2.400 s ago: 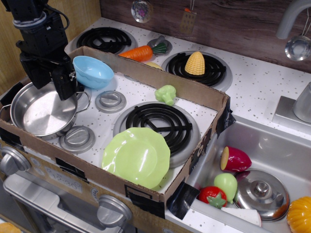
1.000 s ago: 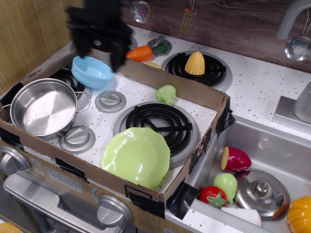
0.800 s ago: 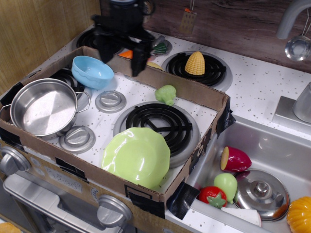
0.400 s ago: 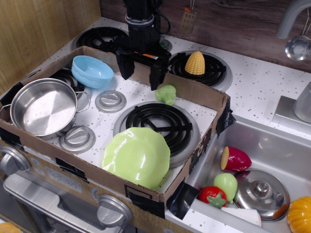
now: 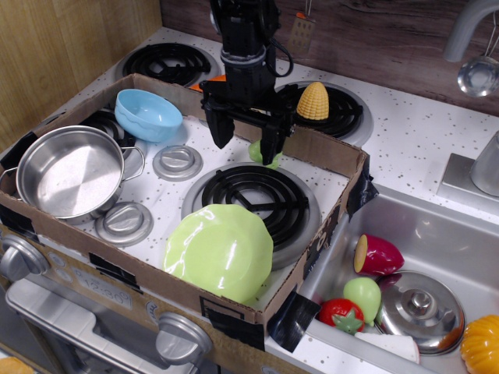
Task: Put broccoli in pot
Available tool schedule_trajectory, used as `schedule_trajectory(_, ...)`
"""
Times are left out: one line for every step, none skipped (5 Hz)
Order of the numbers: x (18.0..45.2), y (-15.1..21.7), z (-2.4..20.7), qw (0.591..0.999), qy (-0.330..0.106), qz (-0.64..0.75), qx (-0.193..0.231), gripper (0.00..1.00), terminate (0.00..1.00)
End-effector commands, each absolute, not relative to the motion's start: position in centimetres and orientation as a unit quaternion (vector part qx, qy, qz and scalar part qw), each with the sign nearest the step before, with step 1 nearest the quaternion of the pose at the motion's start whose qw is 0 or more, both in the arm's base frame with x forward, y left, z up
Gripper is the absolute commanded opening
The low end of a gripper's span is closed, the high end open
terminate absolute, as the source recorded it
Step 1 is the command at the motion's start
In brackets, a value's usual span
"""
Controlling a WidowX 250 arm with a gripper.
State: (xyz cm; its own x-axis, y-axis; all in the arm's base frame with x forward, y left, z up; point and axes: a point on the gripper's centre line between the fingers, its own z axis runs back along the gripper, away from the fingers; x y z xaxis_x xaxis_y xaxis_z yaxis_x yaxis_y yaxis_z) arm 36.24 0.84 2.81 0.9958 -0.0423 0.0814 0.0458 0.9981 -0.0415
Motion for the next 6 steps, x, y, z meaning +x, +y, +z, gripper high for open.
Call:
schedule_trajectory(37.3, 0.2, 6.8, 0.996, -0.088, -0.032, -0.007, 1.00, 0.00)
schedule_trajectory(37.9, -0.4, 5.8, 0.995, -0.088, -0.047, -0.024, 1.00, 0.00)
schedule_trajectory(38.6, -1.0, 5.9, 0.994, -0.082, -0.057, -0.031, 1.00, 0.00)
schedule_trajectory(38.9, -1.7, 4.5, 0.994, -0.079, -0.065, -0.042, 1.00, 0.00)
schedule_trajectory(38.9, -2.2, 2.6, 0.992, -0.090, -0.068, -0.063, 1.00, 0.00)
schedule_trajectory(38.6, -2.6, 1.1, 0.992, -0.086, -0.056, -0.071, 1.00, 0.00)
